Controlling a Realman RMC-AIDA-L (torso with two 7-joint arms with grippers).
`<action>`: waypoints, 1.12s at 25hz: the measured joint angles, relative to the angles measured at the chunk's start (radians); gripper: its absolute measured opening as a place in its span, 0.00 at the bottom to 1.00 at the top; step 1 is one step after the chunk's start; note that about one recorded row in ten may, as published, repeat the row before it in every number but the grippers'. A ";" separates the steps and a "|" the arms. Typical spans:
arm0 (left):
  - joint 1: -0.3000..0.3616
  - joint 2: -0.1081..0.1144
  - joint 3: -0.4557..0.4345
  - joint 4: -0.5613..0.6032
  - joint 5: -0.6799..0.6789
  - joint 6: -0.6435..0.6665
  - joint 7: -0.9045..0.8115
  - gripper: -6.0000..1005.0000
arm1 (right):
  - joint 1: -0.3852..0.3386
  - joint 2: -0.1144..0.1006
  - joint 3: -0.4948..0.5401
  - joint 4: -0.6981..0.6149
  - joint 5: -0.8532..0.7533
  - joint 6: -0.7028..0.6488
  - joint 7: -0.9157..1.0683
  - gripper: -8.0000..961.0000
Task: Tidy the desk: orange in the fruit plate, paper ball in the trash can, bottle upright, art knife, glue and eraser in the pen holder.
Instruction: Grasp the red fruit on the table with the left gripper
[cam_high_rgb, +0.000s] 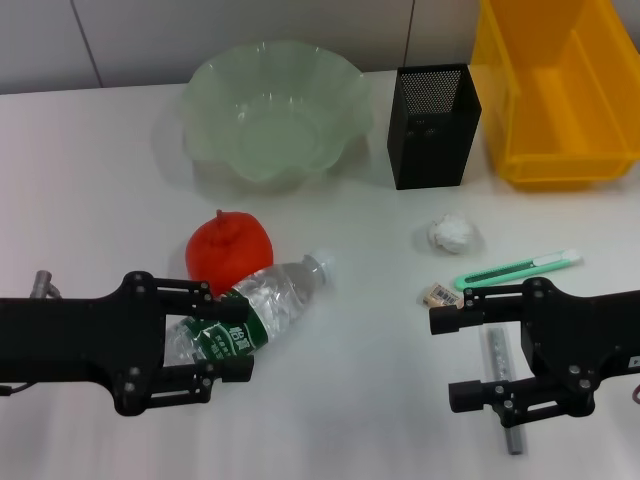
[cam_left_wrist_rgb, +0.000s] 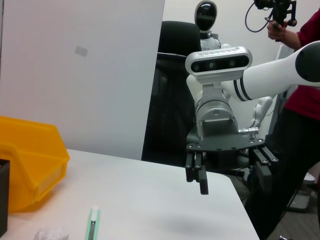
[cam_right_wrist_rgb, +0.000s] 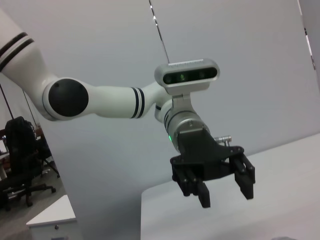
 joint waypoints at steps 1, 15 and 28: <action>0.003 0.000 0.000 -0.002 0.000 0.000 0.000 0.53 | 0.000 0.000 0.000 0.000 0.000 0.000 0.000 0.76; 0.065 0.004 -0.002 0.055 0.000 0.026 -0.030 0.51 | 0.009 0.000 -0.013 0.026 0.024 -0.012 -0.002 0.76; 0.074 -0.001 -0.008 0.058 -0.011 -0.004 -0.023 0.50 | 0.009 0.001 -0.022 0.023 0.057 0.012 0.026 0.76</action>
